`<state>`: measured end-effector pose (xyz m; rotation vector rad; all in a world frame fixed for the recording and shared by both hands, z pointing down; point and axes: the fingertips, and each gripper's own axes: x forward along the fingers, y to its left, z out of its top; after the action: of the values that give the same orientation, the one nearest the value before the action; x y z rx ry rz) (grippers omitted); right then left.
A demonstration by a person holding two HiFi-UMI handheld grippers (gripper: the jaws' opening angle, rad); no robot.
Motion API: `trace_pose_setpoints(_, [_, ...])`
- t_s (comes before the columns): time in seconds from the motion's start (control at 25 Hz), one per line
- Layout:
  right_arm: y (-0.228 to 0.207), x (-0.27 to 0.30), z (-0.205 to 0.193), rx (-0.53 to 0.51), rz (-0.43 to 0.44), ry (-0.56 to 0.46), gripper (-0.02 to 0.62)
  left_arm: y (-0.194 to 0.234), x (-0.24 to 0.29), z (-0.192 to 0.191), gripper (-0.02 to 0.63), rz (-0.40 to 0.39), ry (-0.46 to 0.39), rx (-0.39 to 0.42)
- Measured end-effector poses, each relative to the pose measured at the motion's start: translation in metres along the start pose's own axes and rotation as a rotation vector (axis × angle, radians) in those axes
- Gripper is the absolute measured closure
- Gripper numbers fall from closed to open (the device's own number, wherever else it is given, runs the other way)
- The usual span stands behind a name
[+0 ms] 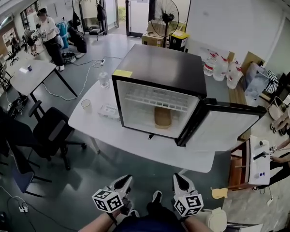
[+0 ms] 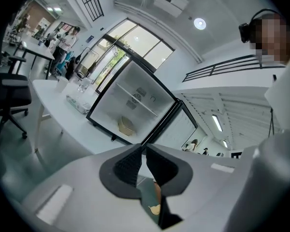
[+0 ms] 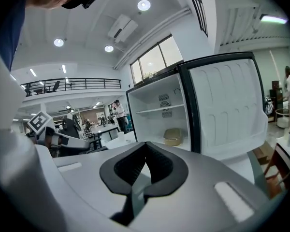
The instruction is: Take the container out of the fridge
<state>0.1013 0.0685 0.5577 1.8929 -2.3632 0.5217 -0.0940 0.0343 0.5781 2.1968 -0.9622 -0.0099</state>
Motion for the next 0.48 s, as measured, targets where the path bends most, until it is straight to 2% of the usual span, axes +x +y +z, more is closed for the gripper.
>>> trace_pose_setpoints(0.12, [-0.022, 0.017, 0.018, -0.013, 0.01, -0.019, 0.589, 0.002, 0.023, 0.028, 0.601, 0.041, -0.048, 0.115])
trace_pose_setpoints(0.28, [-0.042, 0.051, 0.059, -0.08, 0.047, -0.084, 0.589, 0.005, 0.059, 0.089, 0.601, 0.092, -0.152, 0.298])
trace_pose_setpoints(0.48, [-0.055, 0.081, 0.103, -0.149, 0.088, -0.158, 0.589, -0.016, 0.087, 0.144, 0.601, 0.123, -0.274, 0.406])
